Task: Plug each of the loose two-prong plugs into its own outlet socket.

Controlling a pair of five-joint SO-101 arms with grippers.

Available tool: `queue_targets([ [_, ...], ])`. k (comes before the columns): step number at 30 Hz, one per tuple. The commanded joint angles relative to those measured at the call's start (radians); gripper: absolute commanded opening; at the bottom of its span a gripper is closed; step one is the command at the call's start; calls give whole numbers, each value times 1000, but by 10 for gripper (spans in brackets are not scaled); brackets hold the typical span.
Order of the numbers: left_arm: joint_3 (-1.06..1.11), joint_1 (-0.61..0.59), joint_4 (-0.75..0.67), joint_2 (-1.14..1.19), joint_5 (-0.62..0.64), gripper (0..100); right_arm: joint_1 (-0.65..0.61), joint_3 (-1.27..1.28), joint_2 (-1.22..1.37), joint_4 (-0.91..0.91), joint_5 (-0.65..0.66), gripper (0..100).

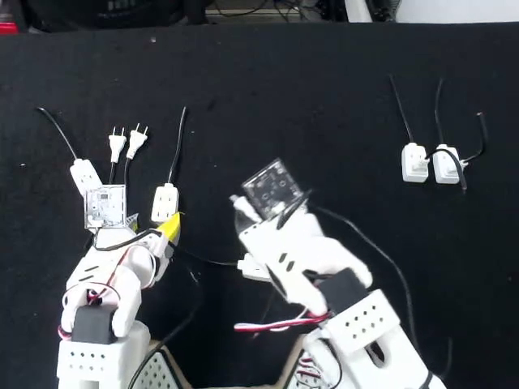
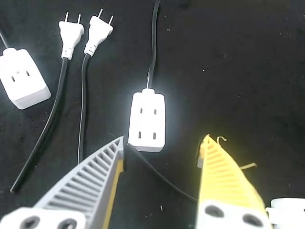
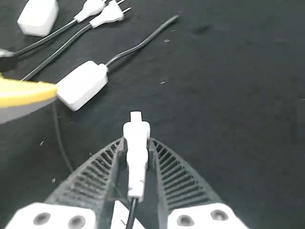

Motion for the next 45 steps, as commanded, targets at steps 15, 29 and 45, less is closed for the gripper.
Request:
queue_targets([
  [15,22,-58,-41,-6,-5,252,-12,-343,527,456,147,10],
  [29,58,-99,-80,-6,-3,252,-26,-418,645,686,318,10],
  [45,58,-99,-78,-6,-3,252,184,-329,647,470,428,10],
])
